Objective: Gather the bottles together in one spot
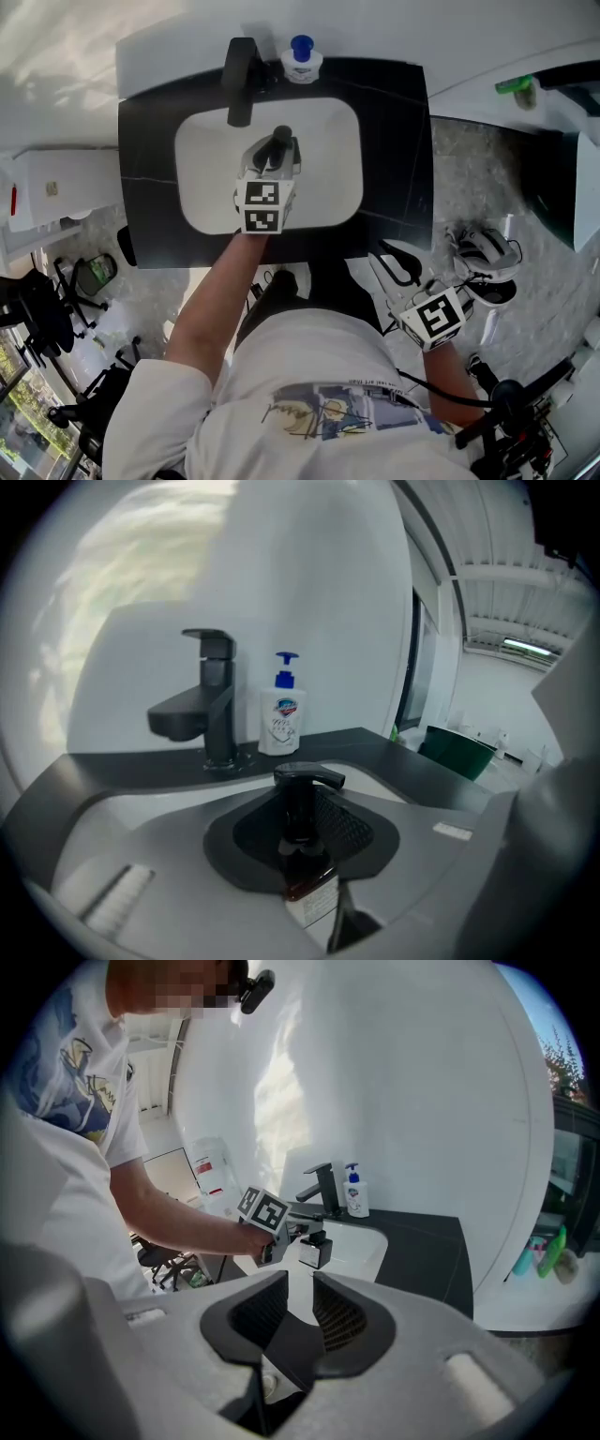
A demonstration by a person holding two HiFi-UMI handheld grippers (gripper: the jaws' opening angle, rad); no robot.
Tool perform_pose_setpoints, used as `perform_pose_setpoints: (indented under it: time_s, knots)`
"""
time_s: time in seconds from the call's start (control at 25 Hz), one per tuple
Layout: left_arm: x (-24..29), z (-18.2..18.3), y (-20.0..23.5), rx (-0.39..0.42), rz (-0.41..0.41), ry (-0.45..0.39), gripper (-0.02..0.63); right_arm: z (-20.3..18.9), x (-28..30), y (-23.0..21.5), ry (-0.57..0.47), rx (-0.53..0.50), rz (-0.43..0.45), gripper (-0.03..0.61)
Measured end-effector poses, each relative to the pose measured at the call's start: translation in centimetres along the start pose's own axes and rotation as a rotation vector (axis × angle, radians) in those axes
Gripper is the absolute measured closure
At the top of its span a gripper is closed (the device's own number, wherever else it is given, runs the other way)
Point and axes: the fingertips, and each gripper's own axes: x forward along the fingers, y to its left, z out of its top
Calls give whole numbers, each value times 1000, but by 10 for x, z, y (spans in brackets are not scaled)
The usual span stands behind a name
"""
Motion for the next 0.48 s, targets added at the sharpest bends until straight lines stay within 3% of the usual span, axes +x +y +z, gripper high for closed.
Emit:
perform_pose_setpoints:
  time_s: [0.48]
  knots:
    - [34,107,-48,74,-84,-184,524,10,-13,-41,-18,6,-42,495]
